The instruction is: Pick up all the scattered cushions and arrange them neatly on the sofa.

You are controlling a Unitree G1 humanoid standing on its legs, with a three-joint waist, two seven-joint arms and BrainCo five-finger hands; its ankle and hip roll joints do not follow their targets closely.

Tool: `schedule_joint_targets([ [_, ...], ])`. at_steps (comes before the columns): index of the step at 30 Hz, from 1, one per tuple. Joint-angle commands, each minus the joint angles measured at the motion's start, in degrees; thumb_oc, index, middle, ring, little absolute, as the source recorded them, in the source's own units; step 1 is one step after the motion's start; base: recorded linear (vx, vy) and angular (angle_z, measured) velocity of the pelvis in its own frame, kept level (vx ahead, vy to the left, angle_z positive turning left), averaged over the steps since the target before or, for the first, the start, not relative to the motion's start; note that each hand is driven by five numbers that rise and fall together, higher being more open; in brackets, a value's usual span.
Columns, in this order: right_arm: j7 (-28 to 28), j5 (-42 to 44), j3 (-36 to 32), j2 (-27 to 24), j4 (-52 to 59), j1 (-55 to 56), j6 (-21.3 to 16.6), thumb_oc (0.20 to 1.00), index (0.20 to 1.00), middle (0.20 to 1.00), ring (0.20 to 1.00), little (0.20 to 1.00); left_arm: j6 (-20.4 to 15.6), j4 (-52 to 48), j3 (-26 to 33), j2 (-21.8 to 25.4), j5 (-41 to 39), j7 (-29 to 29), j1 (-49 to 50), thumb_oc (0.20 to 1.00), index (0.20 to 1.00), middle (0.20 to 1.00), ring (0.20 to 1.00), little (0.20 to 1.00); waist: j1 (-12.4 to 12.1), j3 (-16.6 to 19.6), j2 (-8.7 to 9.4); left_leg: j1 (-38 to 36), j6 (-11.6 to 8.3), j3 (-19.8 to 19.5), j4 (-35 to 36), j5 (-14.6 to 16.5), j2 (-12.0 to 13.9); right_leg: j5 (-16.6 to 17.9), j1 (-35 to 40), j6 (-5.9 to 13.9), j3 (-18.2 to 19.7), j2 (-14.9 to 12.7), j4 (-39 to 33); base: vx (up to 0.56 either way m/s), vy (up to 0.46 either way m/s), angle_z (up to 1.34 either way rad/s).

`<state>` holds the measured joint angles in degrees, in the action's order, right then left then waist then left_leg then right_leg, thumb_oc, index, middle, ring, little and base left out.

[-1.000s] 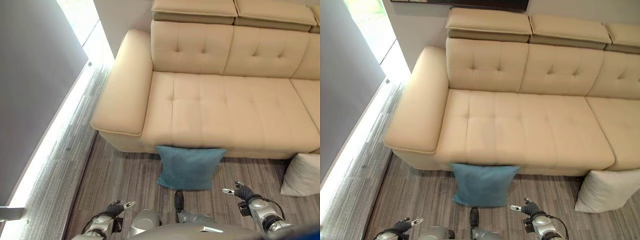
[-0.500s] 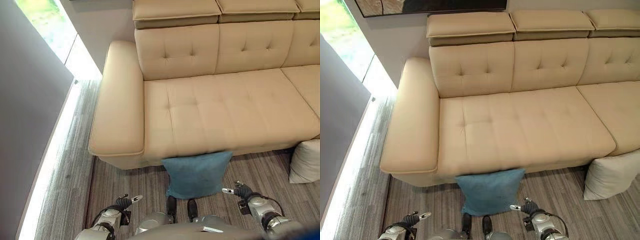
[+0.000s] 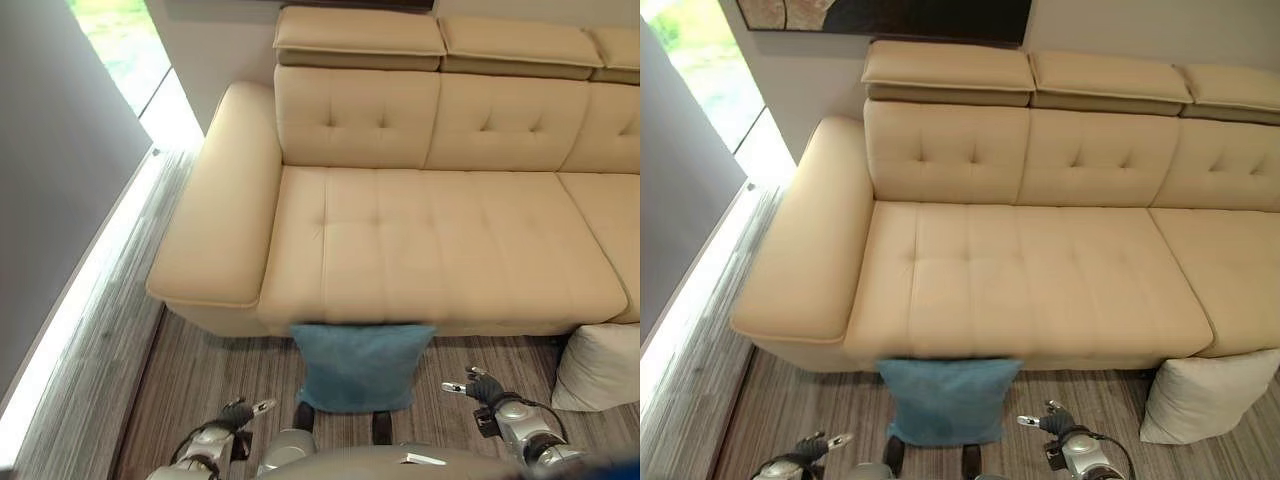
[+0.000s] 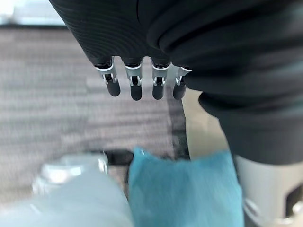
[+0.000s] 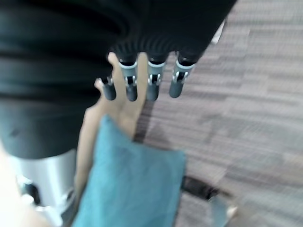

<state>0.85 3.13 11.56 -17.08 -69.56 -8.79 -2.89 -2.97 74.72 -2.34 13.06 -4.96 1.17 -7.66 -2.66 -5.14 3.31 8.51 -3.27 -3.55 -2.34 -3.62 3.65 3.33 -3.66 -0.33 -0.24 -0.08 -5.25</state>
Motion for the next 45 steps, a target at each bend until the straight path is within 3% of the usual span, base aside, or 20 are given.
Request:
schedule_joint_targets([
  [1, 1.3, 0.8, -2.6, -2.7, -0.9, -0.9, -0.6, 1.000, 1.000, 1.000, 1.000, 1.000, -0.8, -1.2, -1.7, -0.1, 0.7, -0.1, -3.0, 1.000, 1.000, 1.000, 1.000, 1.000, 2.0, -2.2, -1.31, -1.8, 1.52, 3.2, -3.6, 1.0, 0.9, 3.5, 2.0, 2.10, 3.7, -0.9, 3.3, 0.00, -0.038, 0.27],
  [3, 1.3, 0.8, -2.6, -2.6, -1.4, -1.0, -0.5, 1.000, 1.000, 1.000, 1.000, 1.000, -0.9, -1.0, -1.7, -0.2, 0.7, -0.2, -2.9, 1.000, 1.000, 1.000, 1.000, 1.000, 1.8, -2.1, -1.61, -2.6, 1.64, 2.6, -2.6, 1.0, 0.1, 3.5, 2.1, 2.07, 4.0, -0.5, 3.2, 0.05, 0.016, 0.30],
  [4, 1.1, 0.7, -2.7, -2.4, -1.8, -0.3, -0.6, 1.000, 1.000, 1.000, 1.000, 1.000, -0.7, -0.4, -1.9, -0.6, 0.9, -0.5, -2.4, 1.000, 1.000, 1.000, 1.000, 1.000, 2.2, -0.6, -2.34, -5.3, 1.94, 4.0, 2.6, 1.1, 0.3, 2.9, 2.3, 2.12, 4.1, 0.2, 3.1, 0.11, 0.080, 0.22],
  [5, 1.2, 0.5, -2.7, -2.4, -2.1, -0.2, -0.6, 1.000, 1.000, 1.000, 1.000, 1.000, -0.7, -0.3, -1.8, -0.7, 1.0, -0.3, -2.3, 1.000, 1.000, 1.000, 1.000, 1.000, 2.1, 0.0, -2.58, -5.9, 1.97, 3.0, 3.5, 1.0, -0.6, 3.0, 2.4, 1.84, 4.1, 0.3, 2.9, 0.10, 0.131, -0.04],
  [8, 1.0, 0.6, -2.5, -1.7, -2.8, -0.1, -0.7, 1.000, 1.000, 1.000, 1.000, 1.000, -0.8, 0.7, -1.2, -0.2, 0.6, -0.1, -2.4, 1.000, 1.000, 1.000, 1.000, 1.000, 1.8, 0.5, -2.19, -8.1, 1.95, 2.8, 6.2, 0.8, -1.4, 2.7, 2.5, 1.71, 4.0, 0.0, 2.7, 0.07, 0.108, -0.26],
  [16, 2.0, 1.1, -3.3, -1.4, -3.4, -0.6, -0.7, 1.000, 1.000, 1.000, 1.000, 1.000, -1.2, -0.9, 2.3, 0.2, -1.3, 0.8, -2.0, 1.000, 1.000, 1.000, 1.000, 1.000, 1.2, -0.1, -2.02, -7.9, 1.64, 2.9, 6.6, 0.7, -2.3, 2.5, 1.9, 1.93, 3.2, -0.7, 3.1, 0.04, 0.074, -0.07],
  [17, 2.7, 1.5, -3.5, -1.7, -3.0, -1.6, -0.8, 1.000, 1.000, 1.000, 1.000, 1.000, -1.5, -2.1, 3.4, 0.3, -2.2, 1.2, -2.8, 1.000, 1.000, 1.000, 1.000, 1.000, 1.2, -2.1, -2.11, -6.3, 1.30, 3.0, 5.6, 0.6, -2.2, 2.5, 0.5, 2.10, 2.9, -1.0, 3.9, -0.24, 0.015, -0.05],
  [19, 4.8, 3.3, -3.8, -2.7, 1.0, -4.4, -0.9, 1.000, 1.000, 1.000, 1.000, 1.000, -2.4, -6.7, 5.4, -0.1, -4.3, 2.5, -5.9, 1.000, 1.000, 1.000, 1.000, 1.000, 1.5, -9.6, -2.14, 1.3, -0.52, 3.2, -0.5, 0.6, -1.2, 3.1, -5.1, 2.38, 1.9, -2.6, 7.2, -0.44, -0.037, 0.01],
  [22, 6.3, 4.3, -4.7, -3.9, 5.5, -5.1, -1.2, 1.000, 1.000, 1.000, 1.000, 1.000, -2.7, -12.9, 6.6, 0.3, -4.9, 3.8, -7.7, 1.000, 1.000, 1.000, 1.000, 1.000, 1.9, -14.4, -1.43, 7.0, -2.93, 2.5, -5.7, 0.5, -0.2, 3.9, -9.0, 2.56, 1.7, -4.0, 9.6, -0.28, -0.107, 0.19],
  [23, 7.5, 4.8, -5.3, -5.2, 9.5, -6.4, -1.5, 1.000, 1.000, 1.000, 1.000, 1.000, -3.0, -17.4, 7.0, 0.8, -4.9, 4.6, -9.2, 1.000, 1.000, 1.000, 1.000, 1.000, 2.7, -18.0, -1.12, 11.0, -4.22, 2.3, -9.8, 0.3, 0.4, 4.6, -11.8, 2.73, 1.6, -4.8, 11.8, -0.27, -0.124, 0.21],
  [27, 9.6, 6.0, -5.8, -6.4, 15.0, -10.0, -2.0, 1.000, 1.000, 1.000, 1.000, 1.000, -3.5, -20.0, 8.2, 1.6, -5.4, 6.5, -13.0, 1.000, 1.000, 1.000, 1.000, 1.000, 5.0, -24.2, -1.65, 18.9, -5.36, 0.6, -19.0, 0.2, 1.4, 5.8, -17.8, 2.94, 1.5, -4.9, 17.0, -0.21, -0.051, 0.04],
  [30, 11.7, 7.1, -6.0, -8.1, 19.8, -12.8, -3.1, 1.000, 1.000, 1.000, 1.000, 1.000, -3.4, -22.9, 8.5, 2.4, -8.0, 6.6, -15.5, 1.000, 1.000, 1.000, 1.000, 1.000, 7.4, -24.7, -2.72, 29.2, -5.79, -1.2, -24.8, -0.6, 1.7, 6.8, -26.9, 3.57, 2.2, -4.8, 21.7, -0.09, 0.014, -0.37],
  [31, 12.2, 7.4, -5.9, -8.2, 20.8, -13.3, -3.6, 1.000, 1.000, 1.000, 1.000, 1.000, -3.5, -23.1, 8.2, 3.1, -8.4, 6.8, -16.1, 1.000, 1.000, 1.000, 1.000, 1.000, 7.7, -24.7, -3.37, 30.6, -6.05, -1.9, -26.5, 1.6, 2.3, 5.3, -28.2, 3.80, 2.3, -4.0, 23.3, -0.01, 0.043, -0.43],
  [35, 14.3, 9.1, -4.1, -11.0, 27.1, -20.9, -5.5, 1.000, 1.000, 1.000, 1.000, 1.000, -3.5, -27.3, 7.7, 7.9, -10.4, 7.9, -21.8, 1.000, 1.000, 1.000, 1.000, 1.000, 9.6, -24.7, -3.83, 42.9, -6.15, -4.5, -31.3, 1.0, 1.2, 5.8, -40.8, 5.59, 4.4, -3.6, 29.4, 0.00, 0.037, -0.05],
  [45, 15.8, 9.5, 3.1, -15.3, 30.4, -33.2, -6.9, 1.000, 1.000, 1.000, 1.000, 1.000, -3.9, -29.3, 6.2, 12.6, -10.1, 10.3, -30.4, 1.000, 1.000, 1.000, 1.000, 1.000, 10.1, -24.7, -4.50, 54.2, -7.35, -8.6, -32.6, 1.0, -1.1, 4.7, -53.8, 9.36, 8.3, -3.6, 35.0, 0.05, 0.009, 0.03],
])
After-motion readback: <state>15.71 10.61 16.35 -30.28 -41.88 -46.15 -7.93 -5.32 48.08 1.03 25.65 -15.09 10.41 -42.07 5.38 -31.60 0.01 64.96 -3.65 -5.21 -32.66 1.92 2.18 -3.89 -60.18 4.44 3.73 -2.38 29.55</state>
